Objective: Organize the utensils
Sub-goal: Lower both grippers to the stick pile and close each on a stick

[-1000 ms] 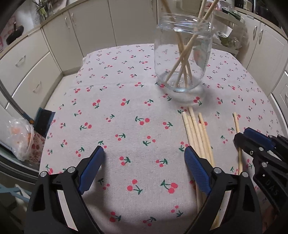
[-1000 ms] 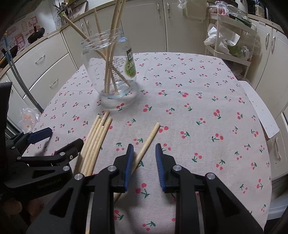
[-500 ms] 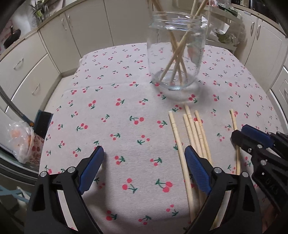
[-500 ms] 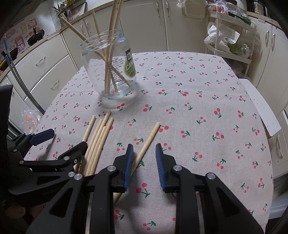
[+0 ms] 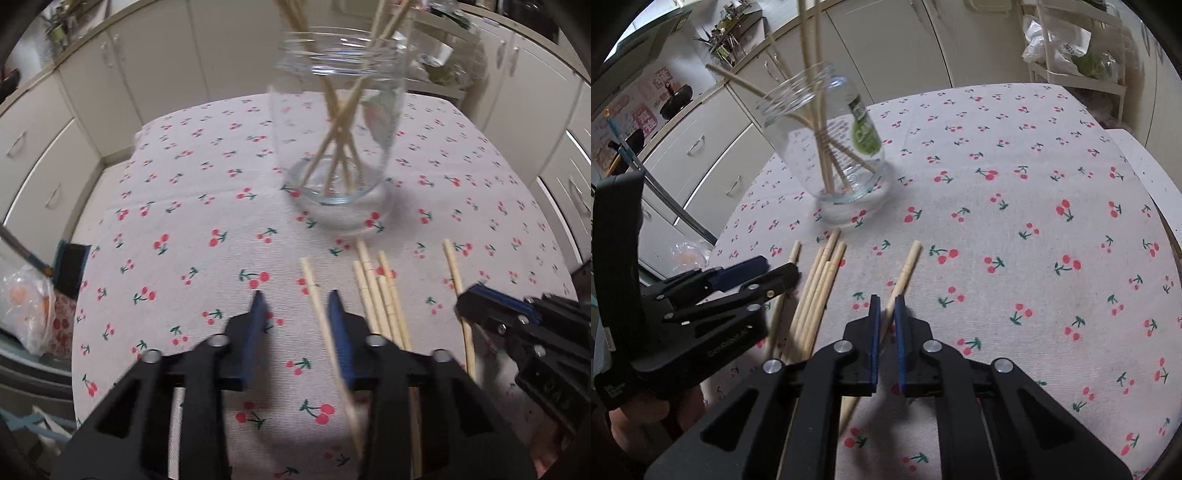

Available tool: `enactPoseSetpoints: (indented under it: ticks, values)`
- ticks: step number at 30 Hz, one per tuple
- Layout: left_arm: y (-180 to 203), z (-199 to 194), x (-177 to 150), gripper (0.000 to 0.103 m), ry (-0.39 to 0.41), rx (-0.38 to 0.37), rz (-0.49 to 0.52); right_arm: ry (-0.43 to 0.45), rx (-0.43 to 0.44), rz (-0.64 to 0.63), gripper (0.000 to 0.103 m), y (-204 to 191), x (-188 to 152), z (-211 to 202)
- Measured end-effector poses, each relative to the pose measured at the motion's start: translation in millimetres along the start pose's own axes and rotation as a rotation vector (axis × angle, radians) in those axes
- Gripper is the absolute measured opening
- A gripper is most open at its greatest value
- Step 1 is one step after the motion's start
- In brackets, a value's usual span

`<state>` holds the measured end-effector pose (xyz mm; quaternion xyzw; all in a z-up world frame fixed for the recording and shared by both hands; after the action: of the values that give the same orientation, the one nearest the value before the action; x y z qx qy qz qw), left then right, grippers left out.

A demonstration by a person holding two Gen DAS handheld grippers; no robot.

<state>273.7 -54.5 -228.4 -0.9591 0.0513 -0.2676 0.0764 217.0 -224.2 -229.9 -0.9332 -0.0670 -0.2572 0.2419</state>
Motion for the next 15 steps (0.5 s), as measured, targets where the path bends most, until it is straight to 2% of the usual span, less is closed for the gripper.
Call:
enactPoseSetpoints:
  ticks: [2, 6, 8, 10, 13, 15]
  values:
    - [-1.7, -0.5, -0.2, 0.018, -0.009, -0.034, 0.004, -0.005, -0.014, 0.001, 0.008, -0.5, 2.9, 1.6]
    - [-19.0, 3.1, 4.0, 0.018, -0.061, -0.153, -0.037, -0.018, -0.054, -0.034, 0.008, -5.5, 7.6, 6.4]
    - [-24.3, 5.5, 7.6, 0.018, -0.091, -0.189, -0.056, -0.022, -0.080, -0.057, 0.008, -8.8, 9.8, 9.1]
    - [-23.8, 6.2, 10.6, 0.018, -0.107, -0.193, -0.058, -0.023, -0.098, -0.075, 0.008, -10.5, 12.0, 11.9]
    - [-15.6, 6.0, 11.6, 0.018, -0.091, -0.158, -0.037, -0.027, -0.109, -0.095, 0.008, -12.5, 11.7, 12.3]
    - [-9.7, 5.4, 11.3, 0.008, -0.084, -0.168, -0.020, -0.032, -0.110, -0.097, 0.008, -12.0, 11.9, 11.2]
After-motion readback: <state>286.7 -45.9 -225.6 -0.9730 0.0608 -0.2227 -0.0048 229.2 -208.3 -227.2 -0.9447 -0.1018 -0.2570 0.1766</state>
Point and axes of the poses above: each gripper's, at about its wrist camera, not at the fingertips, and z roughly the way its jaws point, y to its right, x to its top, the point moved 1 cm from there along z, roughly the way its jaws point, and after that the axes turned 9 degrees about x, right-handed, at the moved point
